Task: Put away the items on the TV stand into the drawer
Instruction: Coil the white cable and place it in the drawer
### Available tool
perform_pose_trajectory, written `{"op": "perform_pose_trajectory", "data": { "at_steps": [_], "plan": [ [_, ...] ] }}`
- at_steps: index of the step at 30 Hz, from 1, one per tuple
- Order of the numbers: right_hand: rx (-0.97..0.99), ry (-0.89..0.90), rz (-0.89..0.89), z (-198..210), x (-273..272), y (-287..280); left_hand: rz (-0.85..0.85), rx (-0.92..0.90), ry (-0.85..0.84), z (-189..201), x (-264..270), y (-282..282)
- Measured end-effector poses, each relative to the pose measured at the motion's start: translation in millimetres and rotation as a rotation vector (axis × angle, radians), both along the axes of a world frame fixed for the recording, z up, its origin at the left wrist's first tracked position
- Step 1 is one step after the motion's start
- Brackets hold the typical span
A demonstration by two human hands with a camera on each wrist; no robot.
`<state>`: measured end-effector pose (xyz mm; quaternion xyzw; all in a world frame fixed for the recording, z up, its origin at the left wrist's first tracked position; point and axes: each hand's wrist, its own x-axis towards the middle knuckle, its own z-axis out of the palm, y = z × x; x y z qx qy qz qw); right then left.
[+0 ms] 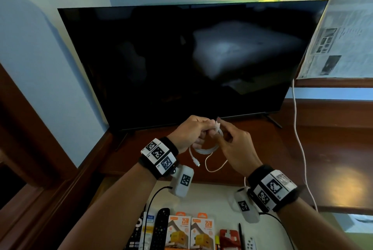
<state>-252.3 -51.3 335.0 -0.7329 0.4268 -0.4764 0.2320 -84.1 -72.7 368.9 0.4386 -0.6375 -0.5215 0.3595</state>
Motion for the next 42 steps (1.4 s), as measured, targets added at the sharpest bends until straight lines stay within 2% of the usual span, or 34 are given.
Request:
{"op": "perform_pose_trajectory", "data": {
  "at_steps": [3,6,10,14,18,20,22,24,26,29,31,33,35,39,42],
  "plan": [
    [-0.002,0.022,-0.009,-4.5,4.1,-4.9,-0.023,0.071,0.002,-1.1,-0.4,-0.7],
    [0.101,0.072,-0.005,-5.9,6.9,-10.0,-0.041,0.138,0.038,-3.2,-1.2,0.3],
    [0.010,0.246,-0.036,-8.4,5.0,-12.2,-0.022,0.180,0.148,-6.0,-3.6,7.6],
    [0.075,0.155,-0.092,-6.7,-3.9,-16.6,-0.062,0.181,0.189,-18.1,5.8,13.5],
    [0.088,0.124,-0.089,-4.6,-13.4,-16.3,-0.074,0.153,-0.009,-28.8,20.8,19.4],
    [0.076,0.157,-0.083,-7.8,-15.2,-15.9,-0.025,0.012,-0.192,-27.9,26.3,20.4],
    [0.058,0.219,-0.099,-12.5,-14.3,-16.6,0.034,-0.172,-0.449,-23.2,30.6,19.3],
    [0.020,0.325,-0.135,-16.4,-12.1,-17.5,0.083,-0.266,-0.581,-17.1,33.1,18.5],
    [-0.018,0.429,-0.184,-19.0,-9.9,-18.0,0.101,-0.218,-0.492,-10.9,35.9,17.6],
    [-0.068,0.488,-0.236,-22.0,-6.9,-18.5,0.128,0.050,-0.079,-5.0,37.9,16.9],
    [-0.068,0.499,-0.247,-24.4,-3.1,-18.7,0.203,0.214,0.227,-6.6,30.5,17.3],
    [-0.049,0.462,-0.251,-26.2,0.4,-19.4,0.300,0.234,0.427,-15.4,18.3,19.8],
    [-0.051,0.418,-0.251,-26.3,1.9,-20.7,0.377,0.147,0.482,-27.7,6.1,22.9],
    [-0.093,0.393,-0.258,-23.7,0.6,-23.4,0.495,-0.029,0.457,-43.4,-4.3,27.7],
    [-0.167,0.399,-0.279,-22.0,-1.2,-23.2,0.541,-0.181,0.337,-51.6,-7.2,27.8]
  ]
}}
